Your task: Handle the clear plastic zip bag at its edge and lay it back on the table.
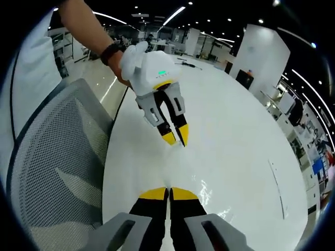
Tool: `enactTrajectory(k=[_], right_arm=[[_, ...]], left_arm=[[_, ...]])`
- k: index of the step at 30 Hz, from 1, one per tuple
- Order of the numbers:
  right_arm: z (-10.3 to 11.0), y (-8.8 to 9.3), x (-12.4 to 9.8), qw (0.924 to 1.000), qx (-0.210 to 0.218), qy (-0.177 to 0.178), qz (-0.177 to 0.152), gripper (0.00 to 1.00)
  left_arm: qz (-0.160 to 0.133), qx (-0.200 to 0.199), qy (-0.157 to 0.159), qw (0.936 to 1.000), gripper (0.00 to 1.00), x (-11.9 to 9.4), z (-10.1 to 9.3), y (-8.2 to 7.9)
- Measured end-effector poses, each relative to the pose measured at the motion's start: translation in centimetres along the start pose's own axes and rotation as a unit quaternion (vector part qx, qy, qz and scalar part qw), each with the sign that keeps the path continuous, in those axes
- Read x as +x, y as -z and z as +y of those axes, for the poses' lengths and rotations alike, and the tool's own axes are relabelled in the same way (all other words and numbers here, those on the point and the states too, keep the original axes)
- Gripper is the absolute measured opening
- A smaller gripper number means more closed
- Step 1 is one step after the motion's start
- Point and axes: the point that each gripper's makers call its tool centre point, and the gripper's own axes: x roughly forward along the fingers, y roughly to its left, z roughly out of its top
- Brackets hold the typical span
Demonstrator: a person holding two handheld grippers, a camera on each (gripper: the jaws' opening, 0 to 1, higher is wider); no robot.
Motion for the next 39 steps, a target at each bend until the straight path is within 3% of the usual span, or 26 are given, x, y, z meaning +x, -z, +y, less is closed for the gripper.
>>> enactTrajectory(k=[9,11,25,31,39], right_arm=[[-0.8,0.0,0.1,0.9999,0.006,0.014,-0.006,0.0],[-0.9,0.0,0.0,0.9998,0.008,0.018,-0.006,0.0],[-2.5,1.8,1.1,0.9977,0.027,0.061,0.011,0.0],[-2.9,2.1,1.7,0.9963,0.055,0.066,0.006,0.0],[-2.8,2.1,2.5,0.9964,0.054,0.065,0.008,0.0]], left_arm=[[0.005,0.002,-0.003,1.0,0.0,-0.2,0.1,0.4],[0.005,-0.018,0.002,0.9998,0.0,-0.5,-0.1,0.4],[0.008,-0.036,-0.013,0.9992,0.0,-1.7,-0.1,0.4],[0.015,-0.048,-0.014,0.9986,0.0,-2.4,-0.9,0.5],[0.025,-0.063,-0.019,0.9975,0.0,-2.9,-1.3,1.3]])
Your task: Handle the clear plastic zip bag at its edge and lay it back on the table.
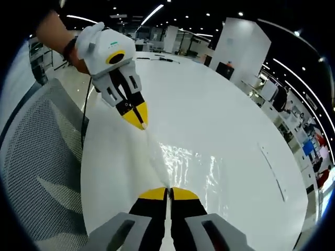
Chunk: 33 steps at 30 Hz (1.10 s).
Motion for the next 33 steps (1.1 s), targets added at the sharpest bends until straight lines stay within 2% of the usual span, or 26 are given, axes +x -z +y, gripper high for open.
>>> enactTrajectory(k=[8,21,33], right_arm=[[-0.3,-0.1,0.3,1.0,0.002,0.003,0.002,0.0],[-2.0,-0.3,1.5,0.9992,0.011,0.036,0.009,0.0],[-3.2,-0.1,1.8,0.9982,0.014,0.057,0.013,0.0]], left_arm=[[0.001,-0.008,-0.009,0.9999,0.0,-0.6,-0.3,0.1],[-0.003,-0.034,-0.037,0.9987,0.0,-1.1,0.5,-0.5],[-0.009,-0.043,-0.046,0.9979,0.0,-1.2,0.9,-1.5]])
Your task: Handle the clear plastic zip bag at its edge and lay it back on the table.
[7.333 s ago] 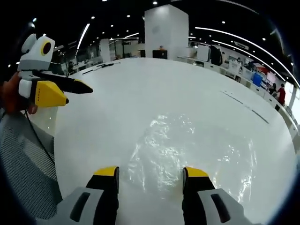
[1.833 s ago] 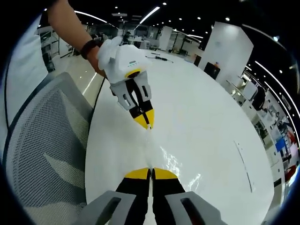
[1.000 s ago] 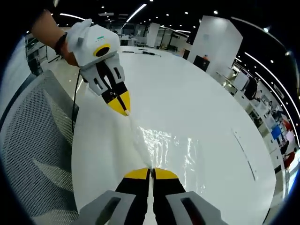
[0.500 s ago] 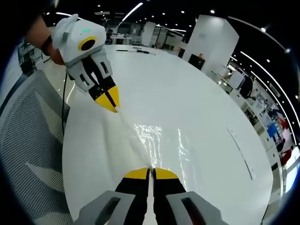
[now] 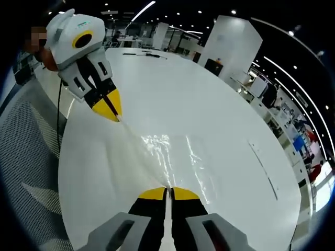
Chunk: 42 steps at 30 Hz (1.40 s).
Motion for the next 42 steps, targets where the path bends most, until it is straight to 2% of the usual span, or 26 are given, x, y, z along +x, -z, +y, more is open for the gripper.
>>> enactTrajectory(k=[9,13,18,22,24,33,42], right_arm=[[-0.9,0.3,0.2,0.9999,0.002,0.012,0.006,0.01],[-1.1,0.3,-0.1,0.9997,0.021,0.01,-0.002,0.03],[-0.8,0.6,-1.0,0.9998,0.017,0.006,-0.006,0.12],[-0.7,0.8,-1.9,0.9999,0.015,0.008,-0.004,0.23],[-0.7,0.8,-2.3,0.9999,0.01,0.009,-0.004,0.25],[-0.9,-1.0,-3.4,0.9996,-0.018,0.012,-0.02,0.34],[-0.1,-3.5,-4.2,0.9979,-0.056,0.01,-0.032,0.37]], left_arm=[[-0.002,-0.005,0.0,1.0,0.0,-0.3,-0.4,-0.5],[0.005,-0.006,-0.001,1.0,0.0,0.0,-0.3,0.0],[0.009,-0.01,-0.002,0.9999,0.0,0.0,-0.1,0.1],[0.011,-0.005,0.0,0.9999,0.0,0.0,-0.1,0.1],[0.012,0.005,0.003,0.9999,0.0,0.1,-0.2,0.1],[0.013,0.003,0.003,0.9999,0.0,0.4,0.1,0.2],[0.013,0.0,0.003,0.9999,0.0,0.4,0.2,0.3]])
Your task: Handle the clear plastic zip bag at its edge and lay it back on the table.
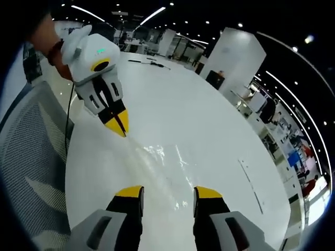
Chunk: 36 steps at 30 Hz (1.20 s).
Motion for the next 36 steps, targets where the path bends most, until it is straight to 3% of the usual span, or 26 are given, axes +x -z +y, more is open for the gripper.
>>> enactTrajectory(k=[17,36], right_arm=[[1.4,-3.1,1.1,0.9989,-0.034,-0.028,-0.018,0.41],[3.6,-4.6,2.7,0.9961,-0.061,-0.06,-0.019,0.42]], left_arm=[[0.001,0.001,0.002,1.0,0.0,-0.1,-0.2,0.0],[-0.006,0.004,0.006,1.0,0.0,0.0,-0.1,-0.5]])
